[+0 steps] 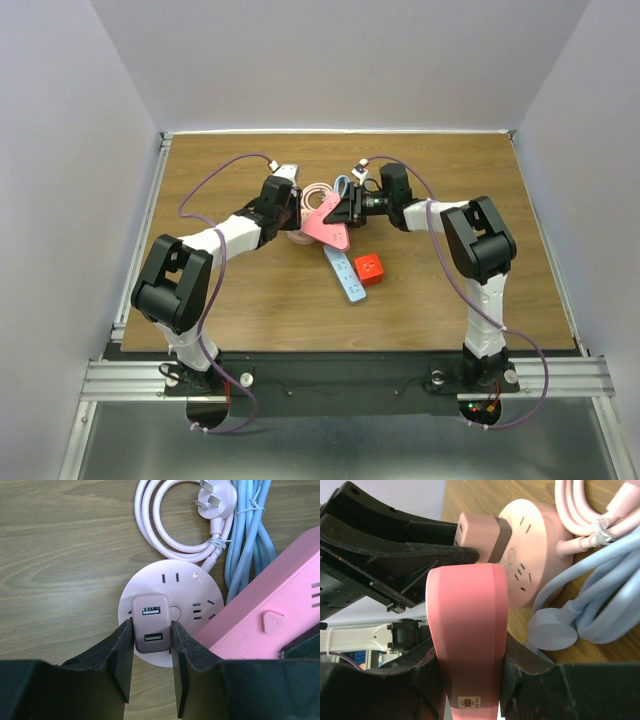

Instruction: Insert the plug

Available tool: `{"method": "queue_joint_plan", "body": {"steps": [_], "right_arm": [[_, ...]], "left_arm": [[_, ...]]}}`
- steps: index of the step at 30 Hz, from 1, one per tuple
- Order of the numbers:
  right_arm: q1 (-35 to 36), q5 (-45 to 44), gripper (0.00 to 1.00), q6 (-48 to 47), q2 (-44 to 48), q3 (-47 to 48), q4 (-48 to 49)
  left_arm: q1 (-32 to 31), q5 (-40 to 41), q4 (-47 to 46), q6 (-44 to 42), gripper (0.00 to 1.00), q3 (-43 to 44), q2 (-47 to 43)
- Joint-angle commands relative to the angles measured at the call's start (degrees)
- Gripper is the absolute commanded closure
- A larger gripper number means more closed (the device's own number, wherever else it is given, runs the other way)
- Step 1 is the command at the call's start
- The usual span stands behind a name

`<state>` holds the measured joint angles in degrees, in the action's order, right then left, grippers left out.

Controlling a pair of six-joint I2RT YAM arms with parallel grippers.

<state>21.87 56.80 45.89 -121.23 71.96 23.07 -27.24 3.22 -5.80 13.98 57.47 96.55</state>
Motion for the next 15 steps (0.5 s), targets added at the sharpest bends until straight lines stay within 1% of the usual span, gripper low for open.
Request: {"method": "queue_joint_plan", "body": {"steps": [1, 6, 15], "right_arm": [[0.54, 0.07, 1.00, 0.17, -0.06, 1.69, 2.15], [0.46, -1.95, 1.00, 0.34, 0.03, 1.87, 2.15], [-0.95, -2.48, 0.99, 0.43, 0.20, 1.16, 2.07]], "left_arm": [[-0.18, -2.87, 10.81, -0.88, 1.00, -2.45, 3.82], [-0.18, -2.61, 11.51, -0.79, 1.00, -2.02, 3.64], [-0.09, -2.43, 12.39, -0.79, 1.00, -1.75, 2.76]]}}
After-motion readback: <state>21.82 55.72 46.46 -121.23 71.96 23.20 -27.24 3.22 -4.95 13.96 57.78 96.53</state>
